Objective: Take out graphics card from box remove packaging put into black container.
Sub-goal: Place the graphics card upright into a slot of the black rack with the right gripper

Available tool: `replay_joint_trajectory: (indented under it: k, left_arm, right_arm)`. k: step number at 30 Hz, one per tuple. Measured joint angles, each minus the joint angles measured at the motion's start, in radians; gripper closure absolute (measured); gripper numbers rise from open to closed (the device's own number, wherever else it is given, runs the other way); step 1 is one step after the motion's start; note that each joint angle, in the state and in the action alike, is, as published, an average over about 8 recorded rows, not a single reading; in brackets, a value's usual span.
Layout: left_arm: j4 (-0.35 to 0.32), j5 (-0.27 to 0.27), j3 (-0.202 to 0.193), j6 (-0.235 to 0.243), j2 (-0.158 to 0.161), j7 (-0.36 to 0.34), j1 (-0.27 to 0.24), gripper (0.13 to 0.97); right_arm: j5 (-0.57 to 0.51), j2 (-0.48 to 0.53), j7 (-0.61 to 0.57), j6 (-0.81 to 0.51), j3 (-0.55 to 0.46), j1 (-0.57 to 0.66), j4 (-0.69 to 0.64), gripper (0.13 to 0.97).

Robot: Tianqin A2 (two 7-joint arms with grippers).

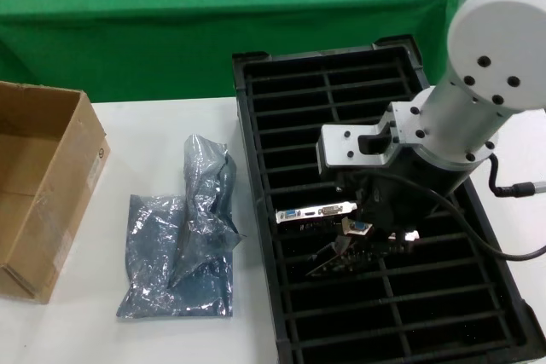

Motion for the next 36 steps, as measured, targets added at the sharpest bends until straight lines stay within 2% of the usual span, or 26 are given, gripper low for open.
replay_joint_trajectory:
  k: [15,26,36]
  left_arm:
    - [0.047,0.000,0.003,0.000,-0.006,0.016,-0.010,0.132]
    - [0.055,0.005,-0.005,0.000,-0.008,0.015,-0.007,0.132]
    - [0.047,-0.006,-0.005,0.000,-0.008,0.006,-0.002,0.132]
  right_arm:
    - [-0.038,-0.061,-0.037,0.000,0.000,-0.003,-0.078,0.891]
    - [-0.054,-0.094,-0.065,0.000,0.000,-0.015,-0.115,0.887]
    - [-0.071,-0.119,-0.093,0.000,0.000,-0.013,-0.156,0.794]
